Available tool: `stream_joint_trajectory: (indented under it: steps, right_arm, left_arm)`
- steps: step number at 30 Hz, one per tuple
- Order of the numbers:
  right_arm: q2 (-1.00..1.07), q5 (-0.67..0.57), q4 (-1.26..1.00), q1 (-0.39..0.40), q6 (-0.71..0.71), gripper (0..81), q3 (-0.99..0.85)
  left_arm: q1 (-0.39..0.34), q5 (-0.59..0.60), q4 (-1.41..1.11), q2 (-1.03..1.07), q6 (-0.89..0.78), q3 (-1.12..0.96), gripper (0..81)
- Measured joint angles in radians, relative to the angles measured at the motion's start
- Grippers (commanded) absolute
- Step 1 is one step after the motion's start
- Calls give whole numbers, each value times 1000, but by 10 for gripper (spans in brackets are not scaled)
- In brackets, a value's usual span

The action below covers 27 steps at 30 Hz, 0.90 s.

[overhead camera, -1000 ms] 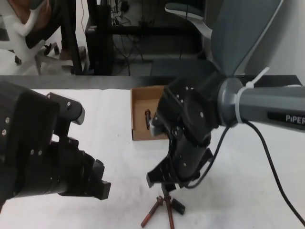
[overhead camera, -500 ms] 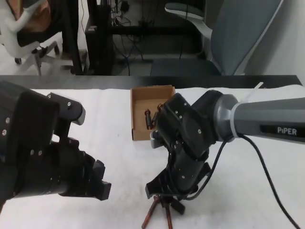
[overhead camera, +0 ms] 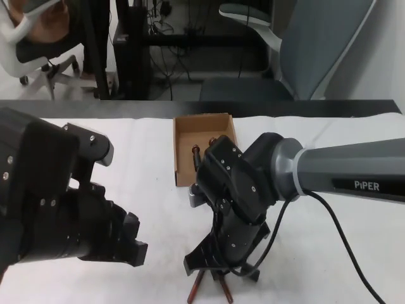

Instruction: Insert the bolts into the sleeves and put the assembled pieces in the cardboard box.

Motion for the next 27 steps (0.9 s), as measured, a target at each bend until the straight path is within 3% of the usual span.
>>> stream_joint_trajectory:
  steps: [5,10,14,21,27]
  right_arm:
    - [-75,86,-23,5,-44,6,14]
    - [-273,135,-150,6,-64,6,16]
    - [-440,137,-295,15,-64,6,36]
    - [-590,21,-708,60,12,6,249]
    - [-588,2,-830,115,51,6,345]
  left_arm:
    - [0,91,-161,0,-17,65,18]
    - [0,153,-533,-2,-173,226,18]
    - [-15,126,-879,-4,-279,366,18]
    - [-173,36,-1195,85,-259,453,18]
    - [-249,29,-1359,198,-200,453,18]
